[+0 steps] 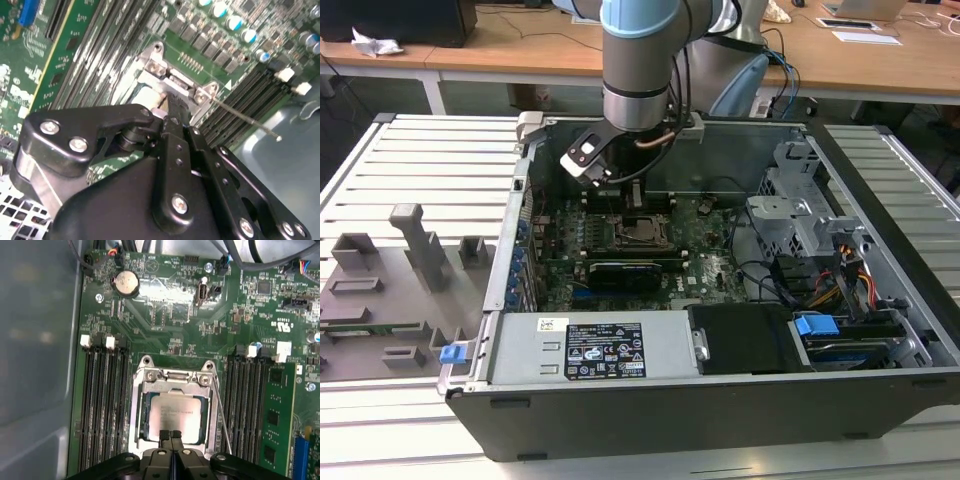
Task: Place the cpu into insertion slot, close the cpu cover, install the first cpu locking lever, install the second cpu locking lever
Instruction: 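Close the cpu cover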
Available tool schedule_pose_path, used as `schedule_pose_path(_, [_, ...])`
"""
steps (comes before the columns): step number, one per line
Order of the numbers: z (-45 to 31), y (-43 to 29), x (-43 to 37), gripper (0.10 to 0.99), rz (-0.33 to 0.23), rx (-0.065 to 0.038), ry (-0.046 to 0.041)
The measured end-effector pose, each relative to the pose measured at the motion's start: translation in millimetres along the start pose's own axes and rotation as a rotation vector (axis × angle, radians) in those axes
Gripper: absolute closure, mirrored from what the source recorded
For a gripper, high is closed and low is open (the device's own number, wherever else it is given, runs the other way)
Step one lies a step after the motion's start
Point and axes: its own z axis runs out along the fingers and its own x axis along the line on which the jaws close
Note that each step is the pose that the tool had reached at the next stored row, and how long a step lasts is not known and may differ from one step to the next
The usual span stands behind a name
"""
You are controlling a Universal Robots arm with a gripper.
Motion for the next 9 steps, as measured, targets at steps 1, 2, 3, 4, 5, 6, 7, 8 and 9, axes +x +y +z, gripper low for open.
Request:
schedule_pose_path(1, [0.1, 1.3, -0.1, 0.98, 0.0, 0.0, 0.0001])
schedule_pose_path(2, [0.1, 2.5, -0.2, 0.98, 0.0, 0.0, 0.0001])
schedule_pose_path(3, [0.1, 3.8, -0.3, 0.98, 0.0, 0.0, 0.0])
schedule_pose_path(4, [0.1, 4.6, -0.3, 0.98, 0.0, 0.0, 0.0002])
schedule_pose_path(5, [0.2, 5.7, -0.4, 0.98, 0.0, 0.0, 0.0001])
schedule_pose_path(6, [0.1, 6.4, -0.4, 0.98, 0.0, 0.0, 0.0])
schedule_pose_path(7, [0.2, 6.7, -0.4, 0.98, 0.0, 0.0, 0.0001])
schedule_pose_path(8, [0.2, 7.1, -0.5, 0.98, 0.0, 0.0, 0.0001])
schedule_pose_path(9, [0.2, 7.0, -0.5, 0.98, 0.0, 0.0, 0.0001])
